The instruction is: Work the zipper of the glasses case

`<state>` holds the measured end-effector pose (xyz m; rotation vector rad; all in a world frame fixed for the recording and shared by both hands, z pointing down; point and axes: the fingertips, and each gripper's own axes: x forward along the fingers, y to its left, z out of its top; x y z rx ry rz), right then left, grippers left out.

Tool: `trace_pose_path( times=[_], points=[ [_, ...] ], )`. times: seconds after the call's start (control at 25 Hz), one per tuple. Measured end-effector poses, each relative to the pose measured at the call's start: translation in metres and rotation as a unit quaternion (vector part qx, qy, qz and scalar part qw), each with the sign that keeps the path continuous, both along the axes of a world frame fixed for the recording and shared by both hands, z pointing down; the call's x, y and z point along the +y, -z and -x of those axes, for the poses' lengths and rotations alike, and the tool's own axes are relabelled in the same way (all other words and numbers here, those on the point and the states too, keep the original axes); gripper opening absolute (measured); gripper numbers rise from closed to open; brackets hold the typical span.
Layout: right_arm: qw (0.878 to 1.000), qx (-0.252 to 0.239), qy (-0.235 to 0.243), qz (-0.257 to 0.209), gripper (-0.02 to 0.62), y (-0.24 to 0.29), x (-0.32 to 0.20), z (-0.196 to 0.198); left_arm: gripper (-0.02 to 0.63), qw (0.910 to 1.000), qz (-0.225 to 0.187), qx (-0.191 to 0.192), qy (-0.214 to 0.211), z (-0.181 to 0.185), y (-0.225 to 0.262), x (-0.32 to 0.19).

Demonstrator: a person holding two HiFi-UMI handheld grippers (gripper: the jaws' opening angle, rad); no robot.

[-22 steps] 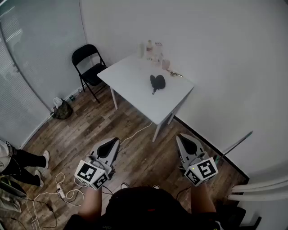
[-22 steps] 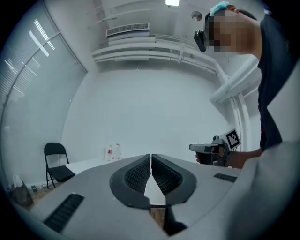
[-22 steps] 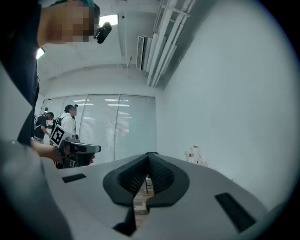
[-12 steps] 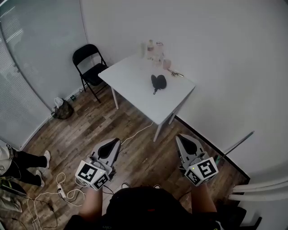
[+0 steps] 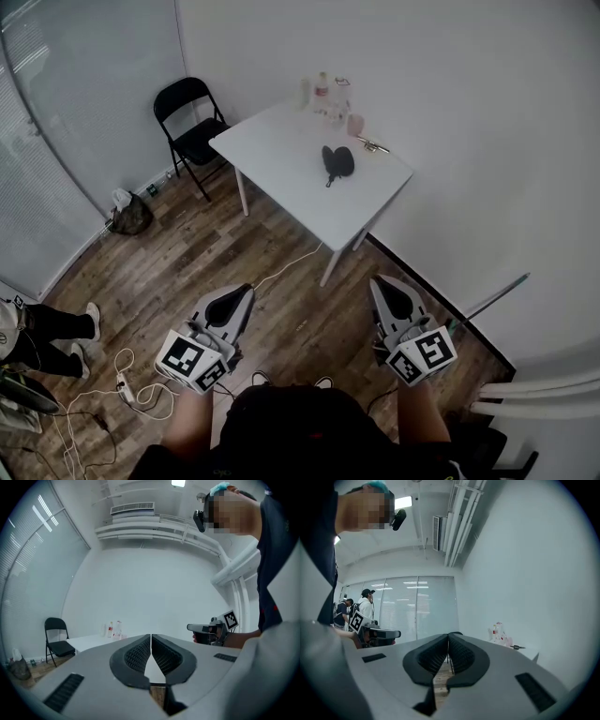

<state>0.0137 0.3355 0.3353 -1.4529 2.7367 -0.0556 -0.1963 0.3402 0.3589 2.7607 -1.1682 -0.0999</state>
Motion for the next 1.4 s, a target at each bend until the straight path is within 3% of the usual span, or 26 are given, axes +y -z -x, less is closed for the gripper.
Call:
trace_pose_path(
  times=[0.4, 0.76, 1.0, 1.4],
  points=[
    [1.0, 0.011, 0.007, 0.012, 0.02, -0.011, -0.012, 0.06, 0.026, 0.9998, 0.005, 0.015, 0.01, 0.061, -0.012, -0.007],
    [0.999, 0.029, 0.001, 0.023, 0.02, -0.026, -0.016, 0.109, 0.026, 0.9996, 0.015, 0.023, -0.007, 0.102, -0.022, -0.025],
    [0.998, 0.014, -0.022, 0.05, 0.02, -0.043, -0.04, 0.073, 0.026, 0.999, 0.029, 0.024, -0.026, 0.071, -0.03, -0.05],
    [0.998, -0.012, -0.003, 0.062, 0.02, -0.055, -0.126, 0.013, 0.026, 0.9992, 0.028, -0.006, -0.028, -0.007, -0.029, -0.13]
  ],
)
